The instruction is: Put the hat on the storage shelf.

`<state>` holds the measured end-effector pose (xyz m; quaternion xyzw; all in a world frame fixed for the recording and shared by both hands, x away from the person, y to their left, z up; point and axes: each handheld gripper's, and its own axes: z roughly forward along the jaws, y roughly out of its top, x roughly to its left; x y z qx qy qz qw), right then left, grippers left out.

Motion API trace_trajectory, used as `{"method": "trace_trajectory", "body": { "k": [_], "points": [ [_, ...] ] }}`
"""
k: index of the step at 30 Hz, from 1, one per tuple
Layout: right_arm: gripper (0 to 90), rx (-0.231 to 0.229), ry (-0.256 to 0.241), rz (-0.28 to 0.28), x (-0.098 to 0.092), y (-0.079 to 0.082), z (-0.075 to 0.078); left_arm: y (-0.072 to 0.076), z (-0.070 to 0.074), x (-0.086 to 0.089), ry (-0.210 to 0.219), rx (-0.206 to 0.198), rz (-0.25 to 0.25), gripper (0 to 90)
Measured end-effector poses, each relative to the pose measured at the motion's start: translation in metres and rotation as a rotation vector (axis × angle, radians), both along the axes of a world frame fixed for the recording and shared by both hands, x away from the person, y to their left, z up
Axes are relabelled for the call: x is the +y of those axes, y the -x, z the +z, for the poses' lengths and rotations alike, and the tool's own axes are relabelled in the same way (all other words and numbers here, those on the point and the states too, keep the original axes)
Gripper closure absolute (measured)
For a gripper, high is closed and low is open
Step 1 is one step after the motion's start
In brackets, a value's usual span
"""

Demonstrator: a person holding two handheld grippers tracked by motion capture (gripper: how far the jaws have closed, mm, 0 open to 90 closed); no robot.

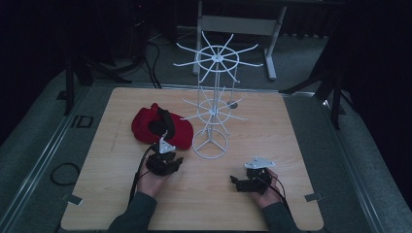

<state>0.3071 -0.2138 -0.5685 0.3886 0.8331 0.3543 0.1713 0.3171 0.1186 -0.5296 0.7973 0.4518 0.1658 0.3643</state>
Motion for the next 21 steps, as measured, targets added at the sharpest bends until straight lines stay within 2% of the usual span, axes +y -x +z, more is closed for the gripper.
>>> {"method": "trace_trajectory", "body": {
  "k": [5,9,14,21],
  "points": [
    [16.3,0.000,0.000,0.000,0.000,0.000,0.000,-0.006,0.003,-0.014,-0.009,-0.029,-0.030,79.7],
    [16.3,0.001,0.000,0.000,0.000,0.000,0.000,-0.012,0.003,-0.024,-0.014,-0.042,-0.034,89.7],
    [16.3,0.000,0.000,0.000,0.000,0.000,0.000,-0.021,0.001,-0.032,0.000,-0.044,-0.030,90.0],
    [16.4,0.000,0.000,0.000,0.000,0.000,0.000,-0.032,-0.004,-0.035,-0.019,-0.027,-0.003,90.0]
  ]
}}
